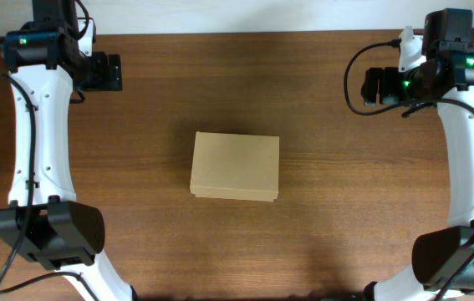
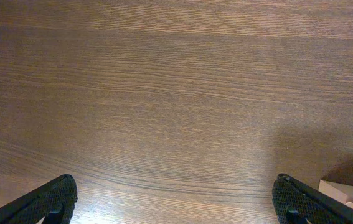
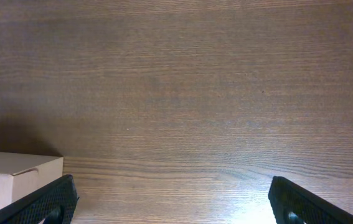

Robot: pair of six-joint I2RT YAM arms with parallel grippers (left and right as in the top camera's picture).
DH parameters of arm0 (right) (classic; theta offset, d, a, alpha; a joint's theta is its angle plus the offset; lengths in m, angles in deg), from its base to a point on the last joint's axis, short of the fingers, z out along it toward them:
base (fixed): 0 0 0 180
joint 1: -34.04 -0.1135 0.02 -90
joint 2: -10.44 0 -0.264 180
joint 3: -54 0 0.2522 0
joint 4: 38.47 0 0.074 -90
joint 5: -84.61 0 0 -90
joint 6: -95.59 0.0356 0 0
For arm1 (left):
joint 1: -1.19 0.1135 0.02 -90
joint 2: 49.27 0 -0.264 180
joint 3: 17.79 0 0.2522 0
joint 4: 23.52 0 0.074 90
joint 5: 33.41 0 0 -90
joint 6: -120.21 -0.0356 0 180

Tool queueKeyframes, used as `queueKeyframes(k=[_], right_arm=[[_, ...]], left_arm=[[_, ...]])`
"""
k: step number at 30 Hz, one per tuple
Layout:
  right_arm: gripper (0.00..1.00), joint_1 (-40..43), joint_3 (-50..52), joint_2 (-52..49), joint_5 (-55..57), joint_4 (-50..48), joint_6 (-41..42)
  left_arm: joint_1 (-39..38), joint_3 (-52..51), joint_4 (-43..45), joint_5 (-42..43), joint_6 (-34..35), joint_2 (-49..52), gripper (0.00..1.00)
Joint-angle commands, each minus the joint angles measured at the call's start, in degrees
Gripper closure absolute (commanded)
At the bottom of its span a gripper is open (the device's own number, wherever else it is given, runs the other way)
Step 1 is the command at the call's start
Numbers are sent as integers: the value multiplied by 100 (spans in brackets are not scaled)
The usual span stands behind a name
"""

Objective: Pack container

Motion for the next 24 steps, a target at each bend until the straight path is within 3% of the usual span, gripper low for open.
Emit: queueKeyframes(k=[1,6,8,10,13,15,24], right_arm=[[1,11,-125,155,-9,0,22],[1,11,-125,297,-2,-162,26],[1,-33,-70,651,-192,-957,28],[1,-162,328,1215,-223,-2369,24],[1,-264,1939,2682,-188,-4422,74],[1,-264,3021,3657,-188,-5058,74],[1,-258,6695,7914,-186,-5200,70]], left_arm=[[9,103,26,-22,17,-96,0],[9,103,26,-22,17,-96,0],[9,103,26,-22,17,-96,0],[9,103,26,-22,17,-96,0],[9,103,26,-22,17,-96,0],[9,103,26,-22,17,-96,0],[9,103,26,-22,17,-96,1]])
